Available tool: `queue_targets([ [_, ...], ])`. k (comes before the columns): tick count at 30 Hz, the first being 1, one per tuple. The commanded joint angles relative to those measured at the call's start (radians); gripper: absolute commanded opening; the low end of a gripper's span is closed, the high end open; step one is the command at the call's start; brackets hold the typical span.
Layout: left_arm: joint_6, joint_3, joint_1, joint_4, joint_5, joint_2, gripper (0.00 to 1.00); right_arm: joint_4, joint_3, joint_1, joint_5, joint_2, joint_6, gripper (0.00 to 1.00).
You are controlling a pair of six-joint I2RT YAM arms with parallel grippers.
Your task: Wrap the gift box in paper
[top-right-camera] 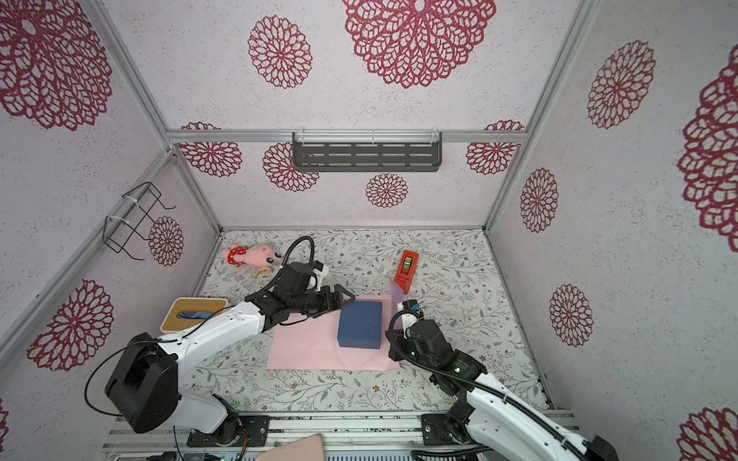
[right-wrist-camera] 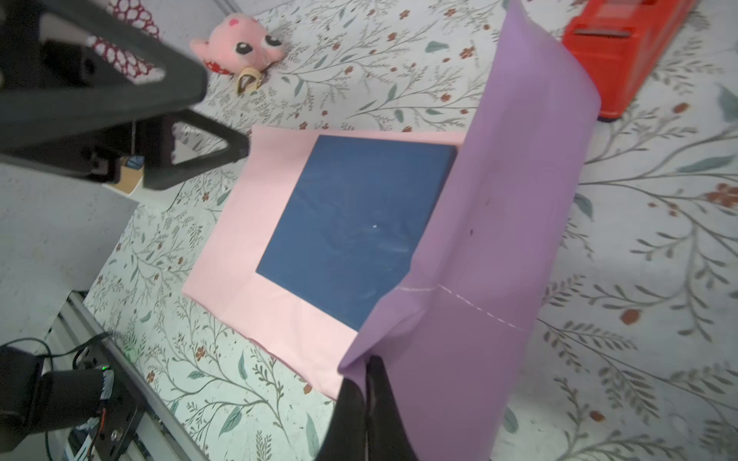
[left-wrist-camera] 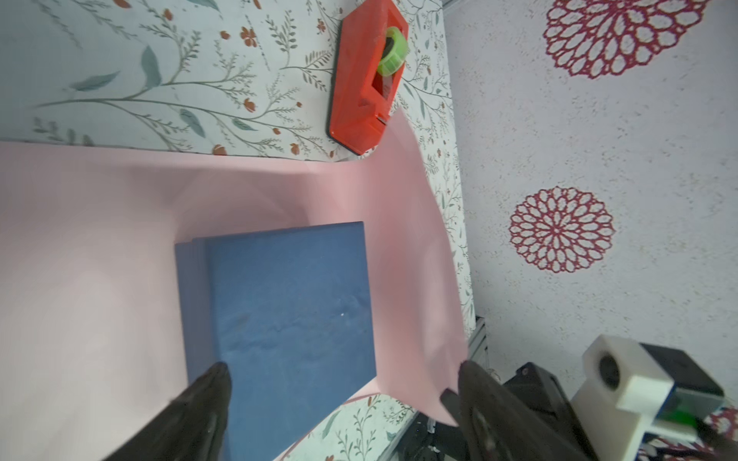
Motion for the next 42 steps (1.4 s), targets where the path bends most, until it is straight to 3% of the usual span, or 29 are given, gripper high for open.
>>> queue_targets([
  [1,-0.056,0.039,-0.012,0.087,0.085,0.047,0.92,0.113,0.023,0.054,0.059,0.044,-0.037,0.00],
  [7,-0.091,0.103,-0.042,0.072,0.101,0.142,0.87,0.178,0.026,0.106,0.078,0.108,-0.030,0.00],
  [17,-0.120,0.167,-0.102,0.047,0.090,0.259,0.72,0.246,0.023,0.139,0.089,0.168,-0.013,0.00],
  [32,-0.125,0.171,-0.106,0.102,0.064,0.302,0.29,0.285,0.014,0.154,0.084,0.209,-0.001,0.00],
  [41,-0.061,0.177,-0.104,0.063,0.044,0.308,0.02,0.287,0.011,0.155,0.083,0.209,0.004,0.00],
  [42,-0.049,0.179,-0.101,0.056,0.041,0.304,0.00,0.283,0.012,0.155,0.081,0.203,0.002,0.04],
])
